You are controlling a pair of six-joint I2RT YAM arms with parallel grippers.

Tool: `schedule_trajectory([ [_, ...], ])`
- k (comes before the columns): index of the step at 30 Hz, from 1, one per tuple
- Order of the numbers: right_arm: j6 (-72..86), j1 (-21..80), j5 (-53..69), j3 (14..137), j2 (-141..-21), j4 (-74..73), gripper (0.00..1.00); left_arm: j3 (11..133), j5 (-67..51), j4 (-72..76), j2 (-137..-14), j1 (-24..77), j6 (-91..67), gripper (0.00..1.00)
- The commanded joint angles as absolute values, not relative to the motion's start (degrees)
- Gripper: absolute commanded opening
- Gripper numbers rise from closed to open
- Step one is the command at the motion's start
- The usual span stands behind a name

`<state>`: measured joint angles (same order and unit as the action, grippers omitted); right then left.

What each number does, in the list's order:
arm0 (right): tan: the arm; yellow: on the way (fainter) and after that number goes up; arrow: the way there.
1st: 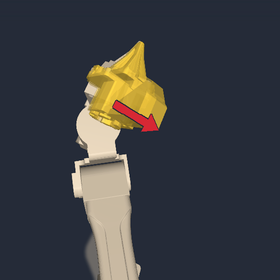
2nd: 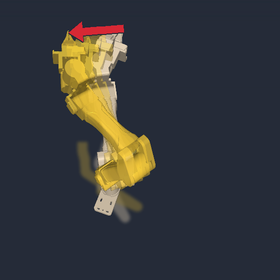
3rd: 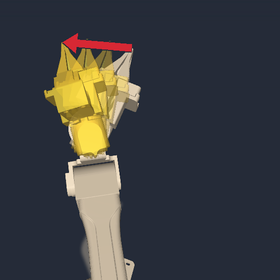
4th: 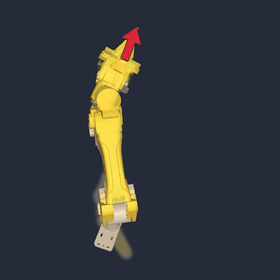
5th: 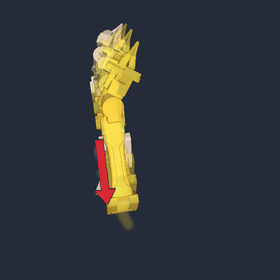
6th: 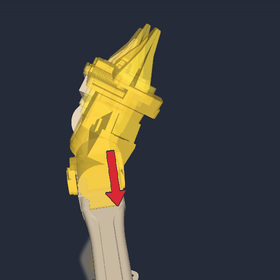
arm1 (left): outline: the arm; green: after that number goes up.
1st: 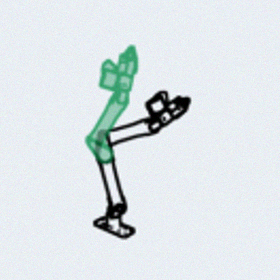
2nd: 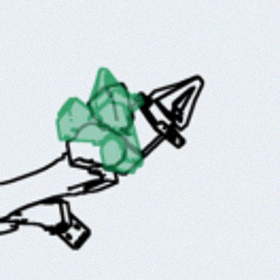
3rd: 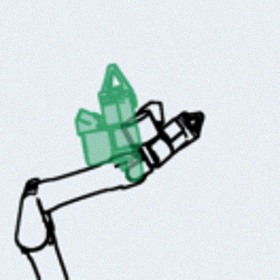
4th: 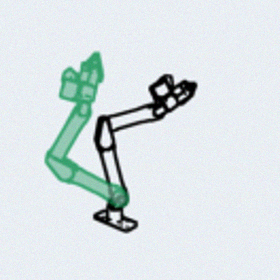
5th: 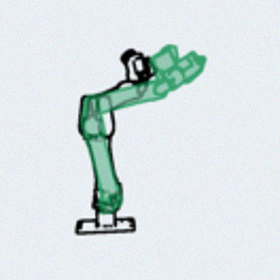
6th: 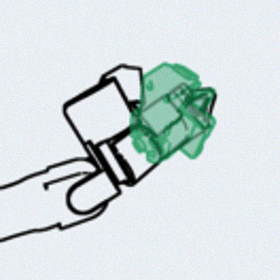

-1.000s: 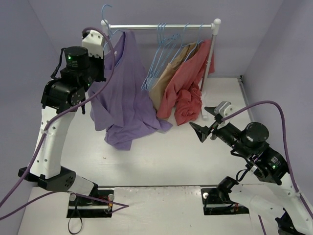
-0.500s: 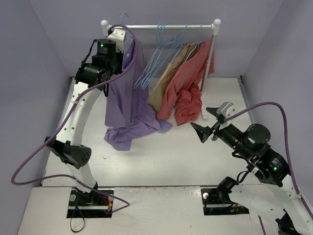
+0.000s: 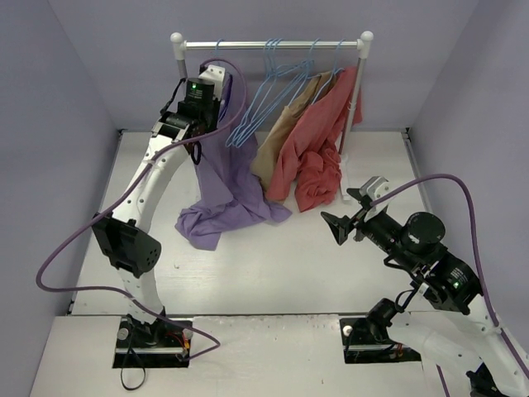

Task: Place the t-shirt on the hanger
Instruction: Place the hanger at the clothesline, then reset both arms

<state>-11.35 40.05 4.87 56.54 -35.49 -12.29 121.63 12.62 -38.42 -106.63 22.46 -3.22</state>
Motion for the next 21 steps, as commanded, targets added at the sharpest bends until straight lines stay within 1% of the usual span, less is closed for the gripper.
schedule_trajectory([
  [1, -10.03, 39.64, 0.30, 56.11, -35.08, -8.35, 0.73, 115.35, 14.41, -27.81, -97.56, 22.26, -4.22, 0.00],
  [3, -9.79, 39.65, -2.06, 56.07, -34.85, -8.35, 0.74, 114.12, 13.91, -27.93, -96.35, 22.24, -3.86, 0.14],
  [4, -9.50, 39.64, -3.95, 56.14, -34.61, -8.41, 0.74, 113.80, 13.42, -27.88, -95.15, 22.24, -3.72, 0.26],
  [5, -9.41, 39.64, -4.48, 56.22, -34.54, -8.44, 0.75, 113.73, 13.27, -27.86, -94.08, 22.24, -3.69, 0.30],
  [6, -9.22, 39.64, -5.82, 56.31, -34.30, -8.44, 0.75, 113.85, 12.84, -27.86, -93.23, 22.24, -3.51, 0.40],
  [7, -8.96, 39.64, -7.88, 56.58, -33.95, -8.44, 0.76, 113.97, 12.35, -27.98, -91.71, 22.24, -3.12, 0.53],
  [8, -8.76, 39.64, -9.30, 56.75, -33.72, -8.44, 0.78, 113.99, 12.28, -27.98, -90.31, 22.24, -2.99, 0.60],
  [10, -8.36, 39.64, -11.39, 57.12, -33.52, -8.38, 0.79, 113.51, 12.45, -28.17, -86.98, 22.24, -2.70, 0.68],
  [12, -7.72, 39.64, -14.63, 57.39, -33.49, -8.44, 0.83, 112.42, 12.68, -28.64, -83.49, 22.15, -2.00, 0.74],
  [16, -5.86, 39.68, -23.47, 57.48, -33.84, -8.44, 1.00, 104.59, 14.26, -31.06, -72.13, 21.97, -0.45, 0.81],
  [19, -4.94, 39.64, -31.67, 57.14, -33.68, -8.44, 1.00, 94.53, 17.06, -31.51, -61.53, 21.80, 1.36, 0.87],
  [21, -4.87, 39.69, -37.12, 56.84, -33.23, -8.44, 1.00, 89.99, 19.25, -33.11, -53.72, 21.74, 2.04, 0.91],
])
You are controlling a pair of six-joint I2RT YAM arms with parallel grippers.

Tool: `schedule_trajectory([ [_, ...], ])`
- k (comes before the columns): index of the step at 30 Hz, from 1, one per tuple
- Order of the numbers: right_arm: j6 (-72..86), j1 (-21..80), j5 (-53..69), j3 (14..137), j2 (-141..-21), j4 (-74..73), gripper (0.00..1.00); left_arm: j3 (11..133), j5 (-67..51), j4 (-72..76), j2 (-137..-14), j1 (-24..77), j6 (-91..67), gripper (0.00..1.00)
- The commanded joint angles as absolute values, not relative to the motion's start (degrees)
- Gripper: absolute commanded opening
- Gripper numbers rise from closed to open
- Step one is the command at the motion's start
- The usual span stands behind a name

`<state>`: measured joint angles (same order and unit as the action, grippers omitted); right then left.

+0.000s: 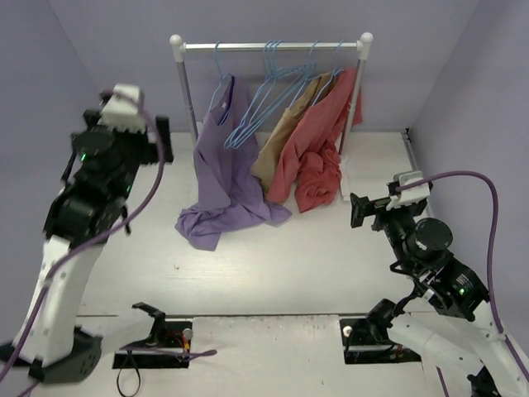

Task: Place the t-shirt on the hanger
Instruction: Reset both arms

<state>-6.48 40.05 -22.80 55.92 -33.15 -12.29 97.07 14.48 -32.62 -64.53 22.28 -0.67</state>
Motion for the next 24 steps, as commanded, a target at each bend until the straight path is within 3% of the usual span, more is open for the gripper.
schedule_trajectory([
  [1, -4.83, 39.73, -39.66, 56.62, -32.71, -8.44, 1.00, 87.94, 20.23, -33.82, -51.37, 21.71, 2.27, 0.92],
  [6, -4.05, 39.73, -46.45, 54.08, -28.61, -8.52, 1.00, 75.60, 23.79, -39.23, -37.39, 21.71, 1.68, 0.97],
  [11, -1.80, 39.73, -45.48, 50.45, -22.65, -8.70, 1.00, 65.34, 24.35, -45.01, -25.46, 21.80, -0.38, 0.97],
  [24, 0.00, 39.73, -49.15, 47.18, -17.91, -10.11, 1.00, 58.87, 27.95, -45.88, -16.19, 21.97, -5.89, 0.97],
])
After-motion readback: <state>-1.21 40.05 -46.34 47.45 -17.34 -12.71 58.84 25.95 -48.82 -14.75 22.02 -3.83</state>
